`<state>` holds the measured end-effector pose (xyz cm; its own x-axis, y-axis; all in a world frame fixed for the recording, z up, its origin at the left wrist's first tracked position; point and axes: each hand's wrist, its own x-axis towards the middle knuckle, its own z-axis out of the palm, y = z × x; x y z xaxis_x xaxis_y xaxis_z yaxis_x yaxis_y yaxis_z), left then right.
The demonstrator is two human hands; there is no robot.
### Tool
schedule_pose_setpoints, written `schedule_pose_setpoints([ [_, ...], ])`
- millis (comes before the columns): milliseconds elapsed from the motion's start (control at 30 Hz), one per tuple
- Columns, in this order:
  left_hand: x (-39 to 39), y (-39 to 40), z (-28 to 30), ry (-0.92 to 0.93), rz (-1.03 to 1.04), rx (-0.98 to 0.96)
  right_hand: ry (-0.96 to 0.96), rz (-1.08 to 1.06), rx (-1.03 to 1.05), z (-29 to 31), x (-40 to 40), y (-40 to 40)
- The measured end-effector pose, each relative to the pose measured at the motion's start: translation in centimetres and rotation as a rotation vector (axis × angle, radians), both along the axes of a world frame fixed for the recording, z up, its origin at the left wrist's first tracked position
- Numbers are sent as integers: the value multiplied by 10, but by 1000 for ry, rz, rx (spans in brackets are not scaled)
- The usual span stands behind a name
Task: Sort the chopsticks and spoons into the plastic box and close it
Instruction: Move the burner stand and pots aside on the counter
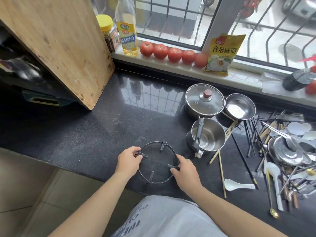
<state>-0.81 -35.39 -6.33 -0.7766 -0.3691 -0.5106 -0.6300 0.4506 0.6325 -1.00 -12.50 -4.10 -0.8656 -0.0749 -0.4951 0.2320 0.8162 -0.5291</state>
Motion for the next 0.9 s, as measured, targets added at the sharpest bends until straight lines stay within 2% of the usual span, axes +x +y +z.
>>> schedule_pose_setpoints([
  [333, -5, 2, -2, -13, 123, 99, -122, -195, -148, -9, 0, 5],
  [467, -9, 2, -1, -26, 111, 55, -133, -226, -188, -9, -1, 6],
  [700, -15, -4, -5, -77, 186, 157, -246, -351, -279, -16, -4, 8],
  [900, -18, -4, -6, -89, 144, 121, -321, -504, -418, -20, -7, 11],
])
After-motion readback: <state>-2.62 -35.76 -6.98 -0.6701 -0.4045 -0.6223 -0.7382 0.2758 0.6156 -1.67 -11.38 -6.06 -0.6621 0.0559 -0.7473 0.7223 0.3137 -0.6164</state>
